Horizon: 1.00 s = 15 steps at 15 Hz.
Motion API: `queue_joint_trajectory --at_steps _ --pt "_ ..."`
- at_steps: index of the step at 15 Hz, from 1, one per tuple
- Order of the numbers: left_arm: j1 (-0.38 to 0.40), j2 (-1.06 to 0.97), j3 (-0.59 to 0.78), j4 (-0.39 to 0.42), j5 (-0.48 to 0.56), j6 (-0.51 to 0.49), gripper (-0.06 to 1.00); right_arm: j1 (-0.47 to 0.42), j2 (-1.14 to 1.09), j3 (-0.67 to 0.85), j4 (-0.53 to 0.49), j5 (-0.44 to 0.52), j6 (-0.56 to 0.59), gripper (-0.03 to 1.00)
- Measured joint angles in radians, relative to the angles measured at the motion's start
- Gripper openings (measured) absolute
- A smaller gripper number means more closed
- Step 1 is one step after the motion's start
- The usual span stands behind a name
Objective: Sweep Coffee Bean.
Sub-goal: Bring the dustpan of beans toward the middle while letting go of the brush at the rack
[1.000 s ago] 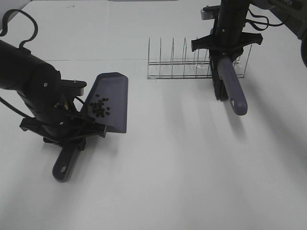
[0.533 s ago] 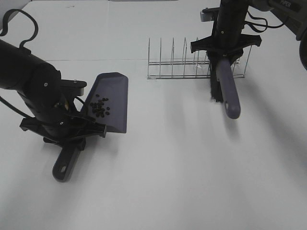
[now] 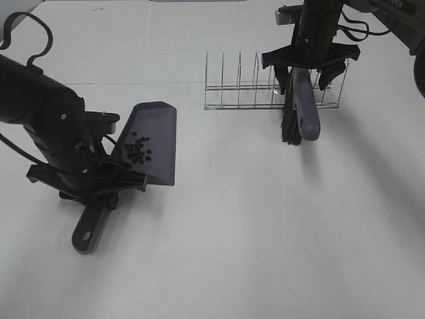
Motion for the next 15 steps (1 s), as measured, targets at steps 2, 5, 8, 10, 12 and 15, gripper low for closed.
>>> queue_joint_trajectory --at_steps 2,5,8,10,12,15 --pt "0.0 0.0 0.0 0.0 0.001 0.0 0.34 0.0 0.0 -0.011 0.004 -0.002 -0.005 0.68" --pt "0.0 0.0 0.0 0.0 0.001 0.0 0.34 0.0 -0.005 -0.011 0.032 -0.002 -0.013 0.68" --pt "0.0 0.0 0.0 0.0 0.001 0.0 0.34 0.0 -0.045 -0.011 0.031 -0.001 -0.03 0.68" --pt "0.0 0.0 0.0 0.0 0.001 0.0 0.34 0.0 -0.096 -0.011 0.031 0.0 -0.031 0.68" --pt "0.0 0.0 0.0 0.0 0.001 0.0 0.34 0.0 -0.166 -0.011 0.033 0.0 -0.033 0.68" --pt "0.0 -0.008 0.0 0.0 0.006 0.0 0.34 0.006 -0.3 0.045 0.113 -0.01 -0.045 0.68"
